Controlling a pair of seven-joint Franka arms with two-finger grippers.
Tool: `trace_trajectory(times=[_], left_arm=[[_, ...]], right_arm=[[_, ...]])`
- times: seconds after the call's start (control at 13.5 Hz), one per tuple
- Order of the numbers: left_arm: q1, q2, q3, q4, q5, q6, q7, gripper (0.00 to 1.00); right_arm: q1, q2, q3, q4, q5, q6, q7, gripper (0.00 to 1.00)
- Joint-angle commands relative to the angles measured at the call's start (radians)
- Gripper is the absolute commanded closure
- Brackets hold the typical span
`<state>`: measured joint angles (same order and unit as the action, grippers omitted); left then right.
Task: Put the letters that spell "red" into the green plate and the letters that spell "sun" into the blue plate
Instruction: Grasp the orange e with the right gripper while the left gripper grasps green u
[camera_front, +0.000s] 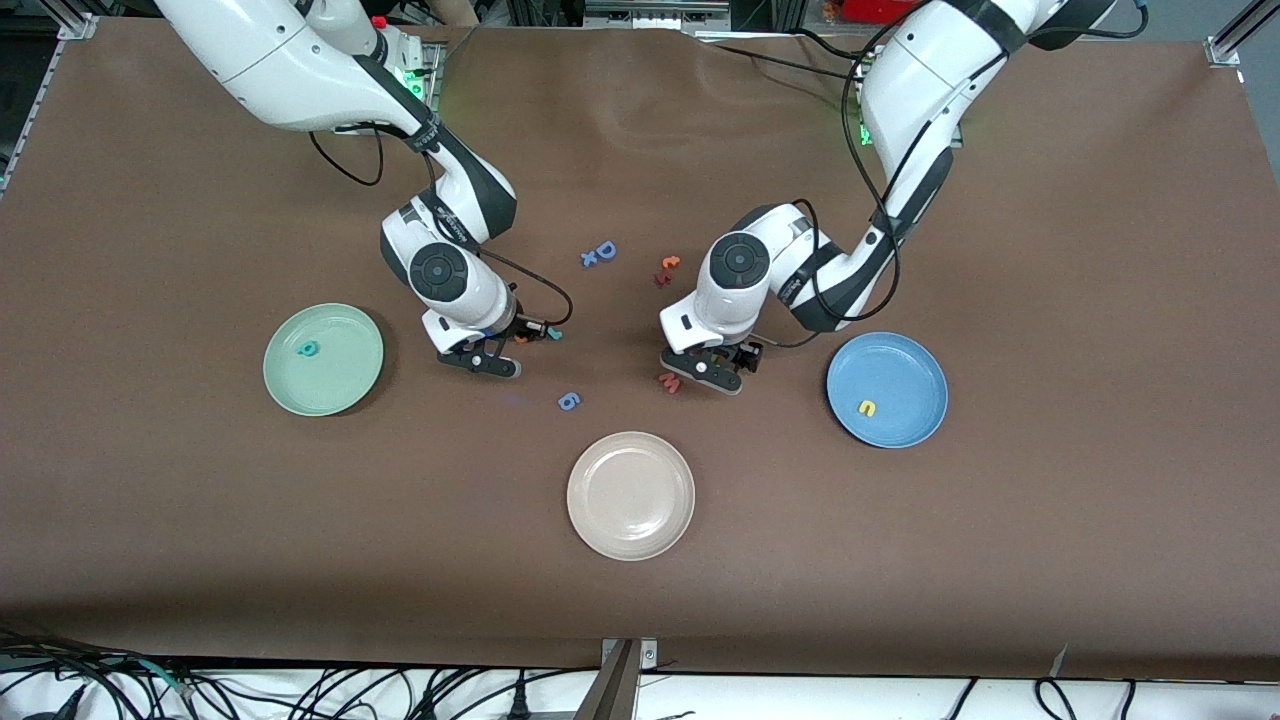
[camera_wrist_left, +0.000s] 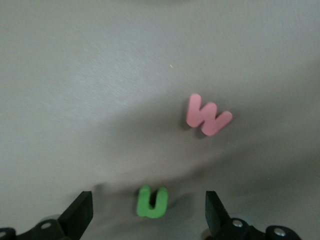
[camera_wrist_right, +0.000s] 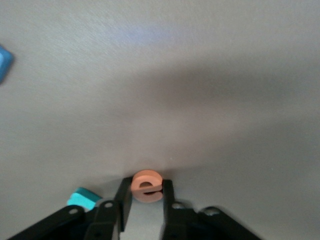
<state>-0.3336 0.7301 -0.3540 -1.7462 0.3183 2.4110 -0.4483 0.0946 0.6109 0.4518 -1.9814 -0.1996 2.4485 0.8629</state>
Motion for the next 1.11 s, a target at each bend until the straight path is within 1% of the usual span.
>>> trace_trajectory(times=[0.0,0.07,0.15,0.22,0.3,0.44,0.52,0.59,0.66,0.81,0.96,1.03], left_arm=[[-0.025,0.014,0.017,0.019,0.016,-0.001,-0.020,0.04],[-0.024,0.012,0.017,0.016,0.018,-0.001,-0.020,0.07],[-0.018,0.012,0.017,0.013,0.024,-0.003,-0.010,0.14],[-0.015,0.011,0.017,0.011,0.034,-0.004,-0.009,0.19],[-0.013,0.012,0.017,0.011,0.042,-0.004,-0.003,0.33],[-0.015,0.012,0.015,0.011,0.061,-0.006,-0.016,0.67],[-0.016,0.011,0.015,0.011,0.061,-0.007,-0.021,0.71],[-0.015,0.009,0.013,0.010,0.061,-0.012,-0.023,0.77],[-0.015,0.006,0.012,0.010,0.058,-0.015,-0.024,0.88],[-0.013,0.002,0.010,0.011,0.058,-0.015,-0.035,0.95],[-0.009,-0.018,0.009,0.011,0.056,-0.024,-0.032,0.95],[-0.005,-0.038,0.009,0.014,0.056,-0.059,-0.027,0.95]], right_arm=[[0.005,0.015,-0.007,-0.017,-0.017,0.026,0.018,0.81],[0.005,0.009,-0.007,-0.017,-0.017,0.020,0.018,0.81],[0.002,0.003,-0.007,-0.017,-0.017,0.015,0.018,0.81],[-0.001,-0.008,-0.007,-0.014,-0.017,0.003,0.018,0.81],[-0.003,-0.037,-0.008,-0.007,-0.015,-0.035,0.016,0.81],[-0.010,-0.098,-0.031,0.033,-0.015,-0.165,-0.002,0.81],[-0.010,-0.124,-0.045,0.047,-0.015,-0.216,-0.011,0.81],[-0.010,-0.150,-0.067,0.053,-0.015,-0.255,-0.036,0.81],[-0.010,-0.173,-0.100,0.053,-0.015,-0.290,-0.079,0.81],[-0.010,-0.209,-0.166,0.052,-0.012,-0.342,-0.184,0.81],[-0.010,-0.227,-0.235,0.047,-0.011,-0.365,-0.292,0.81],[-0.012,-0.230,-0.272,0.046,-0.011,-0.365,-0.342,0.81]])
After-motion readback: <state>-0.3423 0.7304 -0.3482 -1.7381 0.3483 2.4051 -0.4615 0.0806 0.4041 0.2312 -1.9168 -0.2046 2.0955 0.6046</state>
